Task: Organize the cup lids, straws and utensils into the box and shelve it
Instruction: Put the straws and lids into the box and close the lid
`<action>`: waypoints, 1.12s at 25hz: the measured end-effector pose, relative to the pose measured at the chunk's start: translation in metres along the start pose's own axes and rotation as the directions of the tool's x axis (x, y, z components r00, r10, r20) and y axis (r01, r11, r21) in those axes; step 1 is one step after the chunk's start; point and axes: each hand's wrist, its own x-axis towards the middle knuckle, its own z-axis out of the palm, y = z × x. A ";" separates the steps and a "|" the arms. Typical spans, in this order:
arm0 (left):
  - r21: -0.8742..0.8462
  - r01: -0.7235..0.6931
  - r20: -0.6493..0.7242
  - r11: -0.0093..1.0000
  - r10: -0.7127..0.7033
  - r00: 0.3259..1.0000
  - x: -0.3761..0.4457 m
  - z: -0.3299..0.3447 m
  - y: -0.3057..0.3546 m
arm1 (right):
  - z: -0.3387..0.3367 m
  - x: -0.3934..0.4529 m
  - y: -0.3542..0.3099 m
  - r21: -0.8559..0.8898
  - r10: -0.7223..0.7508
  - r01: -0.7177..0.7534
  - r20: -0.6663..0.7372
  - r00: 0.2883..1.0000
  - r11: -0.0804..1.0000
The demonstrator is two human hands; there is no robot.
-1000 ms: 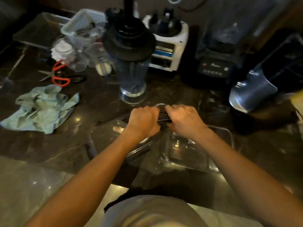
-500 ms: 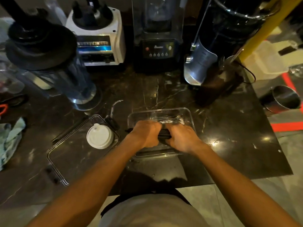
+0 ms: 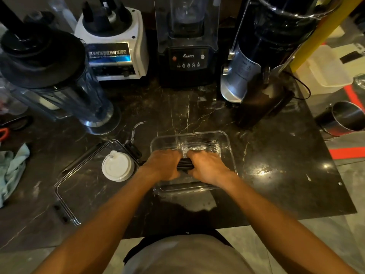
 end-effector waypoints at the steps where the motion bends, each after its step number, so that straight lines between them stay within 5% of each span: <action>1: -0.022 -0.002 0.004 1.000 0.002 1.000 0.001 0.001 0.002 | 0.001 -0.001 0.003 0.018 0.013 -0.013 0.019 1.000 1.000; 19: -0.438 -0.003 0.063 0.899 0.034 0.997 0.023 0.056 0.026 | -0.002 -0.017 0.040 -0.159 0.157 -0.111 0.312 0.937 0.981; 28: -0.410 -0.026 0.077 0.912 0.063 0.995 0.016 0.054 0.004 | -0.005 -0.017 0.039 -0.265 0.156 -0.074 0.304 0.940 0.961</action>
